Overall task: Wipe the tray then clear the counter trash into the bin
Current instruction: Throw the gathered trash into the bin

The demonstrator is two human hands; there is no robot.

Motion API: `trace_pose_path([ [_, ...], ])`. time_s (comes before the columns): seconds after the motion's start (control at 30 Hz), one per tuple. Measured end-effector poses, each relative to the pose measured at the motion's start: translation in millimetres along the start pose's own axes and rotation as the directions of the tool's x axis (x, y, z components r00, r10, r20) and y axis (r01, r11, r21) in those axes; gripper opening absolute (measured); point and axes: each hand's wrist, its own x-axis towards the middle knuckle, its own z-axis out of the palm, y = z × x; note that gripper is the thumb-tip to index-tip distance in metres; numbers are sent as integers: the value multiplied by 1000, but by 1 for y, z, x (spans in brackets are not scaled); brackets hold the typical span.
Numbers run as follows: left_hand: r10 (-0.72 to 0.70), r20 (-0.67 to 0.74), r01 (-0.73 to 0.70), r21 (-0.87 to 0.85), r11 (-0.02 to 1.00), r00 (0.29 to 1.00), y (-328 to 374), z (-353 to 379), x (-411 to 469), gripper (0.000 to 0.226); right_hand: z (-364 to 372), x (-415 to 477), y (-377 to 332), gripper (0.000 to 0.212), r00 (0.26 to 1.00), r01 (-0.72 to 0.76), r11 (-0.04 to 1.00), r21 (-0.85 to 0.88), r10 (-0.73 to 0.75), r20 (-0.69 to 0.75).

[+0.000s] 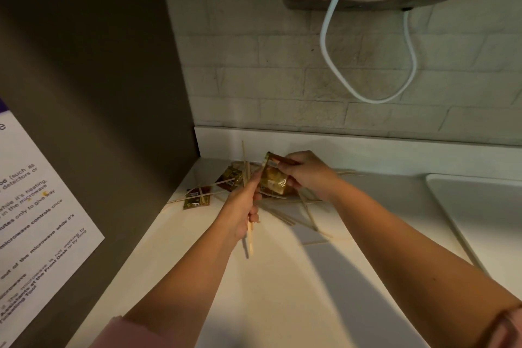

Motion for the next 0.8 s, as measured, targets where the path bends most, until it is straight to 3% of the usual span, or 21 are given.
trace_pose_path([
  [0.1,46,52,-43,-73,996,998,1,0,2,28,15,3,1,13,990,-78,980,181,54,131],
  [0.27,83,17,-80,-133,988,996,1,-13,8,10,27,14,14,14,991,-80,985,153,61,121],
  [0.37,50,-9,-51,-151,987,999,-1,-24,10,13,27,34,28,24,999,-19,991,-129,15,-29],
  [0.47,27,-24,-31,-176,984,999,-2,-30,11,14,29,54,45,33,997,-20,912,-409,-12,-76],
  [0.63,17,-83,-30,-160,987,996,-5,-36,22,42,40,68,60,55,999,-2,774,-633,29,32],
  [0.73,16,-100,-33,-175,984,995,-5,-39,24,42,41,68,61,59,989,22,615,-788,102,107],
  [0.8,17,-96,-35,-190,981,995,-5,-39,23,39,41,68,61,58,984,-9,580,-815,149,95],
])
